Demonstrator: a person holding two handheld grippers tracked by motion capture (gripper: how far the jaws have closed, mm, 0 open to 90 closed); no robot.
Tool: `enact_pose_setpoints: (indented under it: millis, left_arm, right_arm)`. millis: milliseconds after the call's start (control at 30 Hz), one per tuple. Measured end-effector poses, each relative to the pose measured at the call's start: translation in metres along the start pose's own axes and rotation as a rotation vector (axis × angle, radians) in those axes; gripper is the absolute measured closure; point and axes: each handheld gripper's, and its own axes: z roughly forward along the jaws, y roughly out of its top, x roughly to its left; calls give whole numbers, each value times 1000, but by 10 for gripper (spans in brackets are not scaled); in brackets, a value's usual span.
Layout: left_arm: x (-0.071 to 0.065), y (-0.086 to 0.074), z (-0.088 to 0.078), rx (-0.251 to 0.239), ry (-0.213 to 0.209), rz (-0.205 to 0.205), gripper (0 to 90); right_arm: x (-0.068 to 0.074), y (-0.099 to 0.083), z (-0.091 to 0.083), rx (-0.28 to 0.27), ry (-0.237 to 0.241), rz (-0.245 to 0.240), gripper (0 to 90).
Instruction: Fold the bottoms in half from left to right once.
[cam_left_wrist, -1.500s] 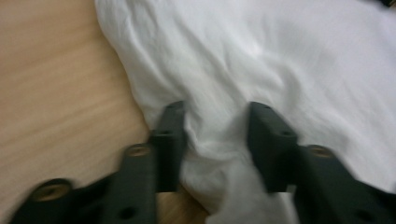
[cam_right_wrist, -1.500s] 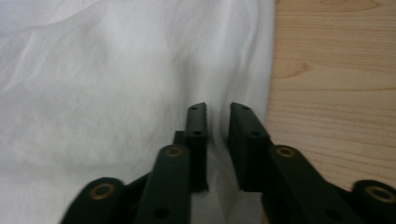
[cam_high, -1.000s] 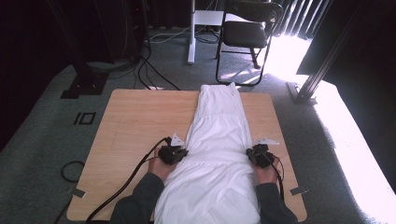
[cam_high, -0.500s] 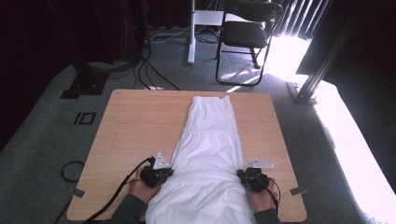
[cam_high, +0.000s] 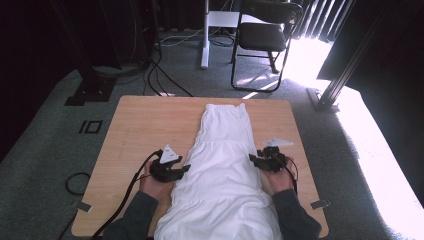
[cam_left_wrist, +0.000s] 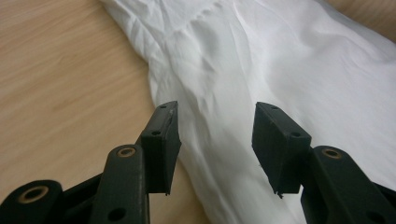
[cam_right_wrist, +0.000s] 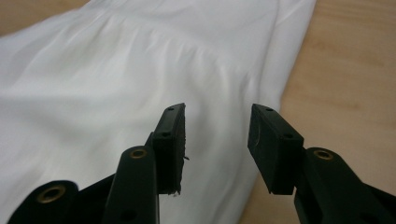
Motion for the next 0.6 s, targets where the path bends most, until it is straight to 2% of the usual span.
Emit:
enact_pose_setpoints:
  millis: [100,167,233,333,433,467,533,600]
  left_arm:
    - [5,7,17,16,-3,2,500]
    - [6,10,29,35,-8,3,498]
    - [6,11,36,41,-14,12,496]
    - [4,8,45,53,-26,-1,494]
    - [1,6,50,62,-28,11,486]
    - [0,6,50,62,-29,18,480]
    - [-2,6,49,53,-31,14,473]
    - [-3,7,49,47,-36,11,467]
  right_arm:
    - [-18,27,28,-25,32,68,542]
    - [-26,45,47,-23,-3,70,516]
    - [-36,59,66,-15,-6,87,504]
    - [-47,72,87,12,-36,125,516]
    - [-51,75,100,45,-26,142,515]
    - [-55,76,108,68,-18,182,567]
    - [-57,77,112,76,41,203,724]
    - [-53,80,109,71,68,170,869]
